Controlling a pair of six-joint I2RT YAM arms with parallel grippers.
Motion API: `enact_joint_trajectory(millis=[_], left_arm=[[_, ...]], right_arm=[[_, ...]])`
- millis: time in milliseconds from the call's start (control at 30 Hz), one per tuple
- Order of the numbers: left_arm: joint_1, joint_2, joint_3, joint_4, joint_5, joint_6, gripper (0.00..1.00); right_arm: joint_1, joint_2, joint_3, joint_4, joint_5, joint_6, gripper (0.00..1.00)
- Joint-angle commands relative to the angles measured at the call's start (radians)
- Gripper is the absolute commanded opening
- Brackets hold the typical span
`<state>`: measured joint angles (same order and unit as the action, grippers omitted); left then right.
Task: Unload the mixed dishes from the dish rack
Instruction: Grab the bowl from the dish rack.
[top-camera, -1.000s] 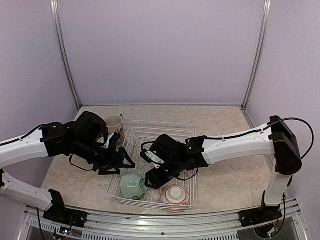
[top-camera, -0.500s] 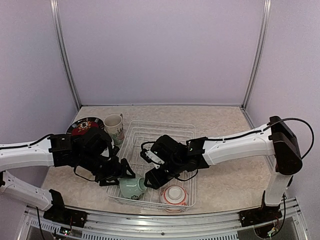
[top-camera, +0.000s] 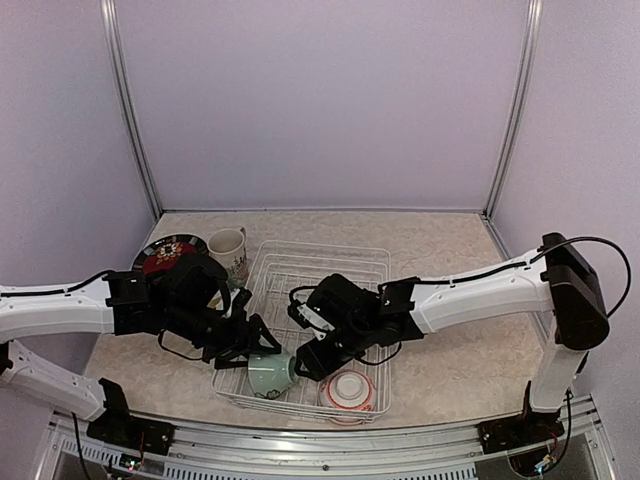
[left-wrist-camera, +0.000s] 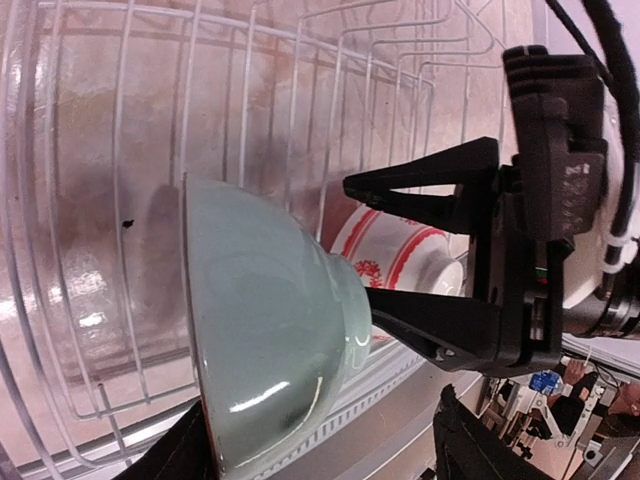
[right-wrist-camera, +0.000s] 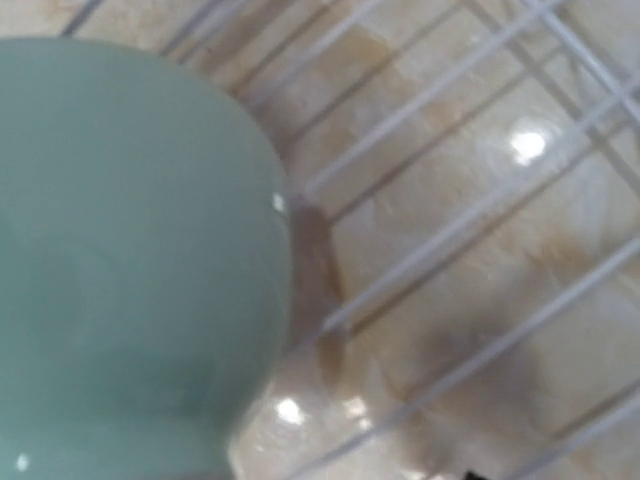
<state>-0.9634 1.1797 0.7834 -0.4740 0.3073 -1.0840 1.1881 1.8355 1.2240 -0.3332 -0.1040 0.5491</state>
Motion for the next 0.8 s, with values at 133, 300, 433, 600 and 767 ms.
enact_joint_trajectory(millis=[133, 300, 433, 600, 767], left_arm=[[0.005, 0.057, 0.031, 0.089, 0.069, 0.067, 0.62], [0.006, 0.144, 0.091, 0.041, 0.067, 0.092, 0.58], [0.005, 0.21, 0.127, 0.039, 0.099, 0.111, 0.45], [0.005, 0.246, 0.146, 0.054, 0.132, 0.125, 0.26], [0.006, 0.276, 0.168, 0.057, 0.156, 0.137, 0.08]], right_arm=[[-0.011, -0.086, -0.073, 0.025, 0.086, 0.061, 0.64], [-0.018, -0.131, -0.079, -0.01, 0.151, 0.076, 0.66], [-0.028, -0.166, -0.098, -0.017, 0.177, 0.082, 0.68], [-0.033, -0.178, -0.103, -0.021, 0.173, 0.089, 0.68], [-0.033, -0.196, -0.101, -0.022, 0.193, 0.089, 0.68]])
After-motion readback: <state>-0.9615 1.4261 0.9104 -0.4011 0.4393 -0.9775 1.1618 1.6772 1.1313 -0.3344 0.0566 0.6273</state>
